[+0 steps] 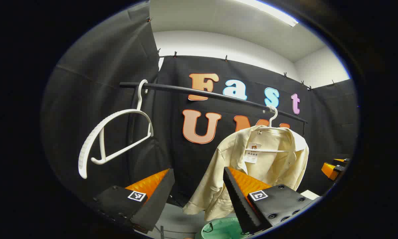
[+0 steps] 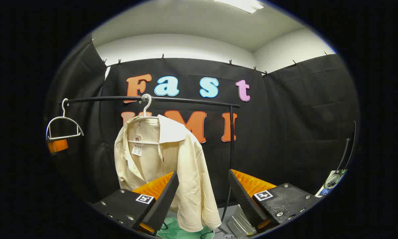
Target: Grasp the clothes on the hanger with both hands and then place them into the laundry hamper below.
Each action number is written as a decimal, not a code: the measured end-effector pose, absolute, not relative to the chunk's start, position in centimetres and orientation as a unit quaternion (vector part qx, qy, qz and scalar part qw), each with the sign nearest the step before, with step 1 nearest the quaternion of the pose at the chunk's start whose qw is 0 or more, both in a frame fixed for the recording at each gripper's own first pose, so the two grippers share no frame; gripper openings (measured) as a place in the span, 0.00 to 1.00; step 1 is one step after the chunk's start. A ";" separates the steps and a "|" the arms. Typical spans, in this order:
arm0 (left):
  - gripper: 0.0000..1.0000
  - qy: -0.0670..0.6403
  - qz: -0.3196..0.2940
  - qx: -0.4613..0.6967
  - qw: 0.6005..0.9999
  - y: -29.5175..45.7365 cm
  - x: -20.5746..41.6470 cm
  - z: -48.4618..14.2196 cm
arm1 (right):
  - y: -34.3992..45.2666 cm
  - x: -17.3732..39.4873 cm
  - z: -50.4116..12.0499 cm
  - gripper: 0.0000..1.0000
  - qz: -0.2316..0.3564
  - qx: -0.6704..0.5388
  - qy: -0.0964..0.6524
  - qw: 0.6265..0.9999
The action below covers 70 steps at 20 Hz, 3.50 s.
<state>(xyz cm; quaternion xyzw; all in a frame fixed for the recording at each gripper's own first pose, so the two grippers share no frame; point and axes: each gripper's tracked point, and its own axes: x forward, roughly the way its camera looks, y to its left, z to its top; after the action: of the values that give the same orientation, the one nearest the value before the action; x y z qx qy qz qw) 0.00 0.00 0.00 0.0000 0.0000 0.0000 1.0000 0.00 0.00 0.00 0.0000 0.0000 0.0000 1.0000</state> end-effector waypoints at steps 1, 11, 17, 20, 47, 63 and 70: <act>0.93 0.000 -0.001 0.000 1.000 0.0 0.1 0.0 | -0.1 0.0 0.0 0.94 0.000 0.000 0.000 1.000; 0.97 0.000 -0.006 -0.002 1.000 -0.5 0.5 0.1 | -0.4 0.1 0.3 0.93 -0.004 -0.002 0.001 1.000; 0.94 -0.001 -0.004 0.000 1.000 -0.4 0.4 0.2 | 0.0 0.0 0.0 0.93 -0.002 -0.002 0.006 1.000; 0.96 -0.003 -0.001 0.003 1.000 -0.3 0.4 0.1 | 0.0 -0.1 0.0 0.94 -0.002 0.000 0.007 1.000; 1.00 0.018 0.039 0.009 0.999 3.4 0.0 -2.3 | 8.4 14.1 -5.5 0.93 -0.055 0.038 0.049 0.997; 0.93 0.023 0.058 0.021 0.998 3.8 -0.6 -3.0 | 7.3 20.0 -6.1 0.56 -0.021 0.061 0.041 0.997; 1.00 0.020 0.009 0.016 1.000 -0.6 2.0 -4.1 | 7.0 17.8 -5.7 0.07 0.013 0.078 0.043 0.996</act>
<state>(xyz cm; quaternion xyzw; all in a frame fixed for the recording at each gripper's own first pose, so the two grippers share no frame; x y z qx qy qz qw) 1.99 -0.61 -4.06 0.0159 0.0196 0.0094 0.9996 17.79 7.03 -5.73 0.0778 0.0430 0.0127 0.9960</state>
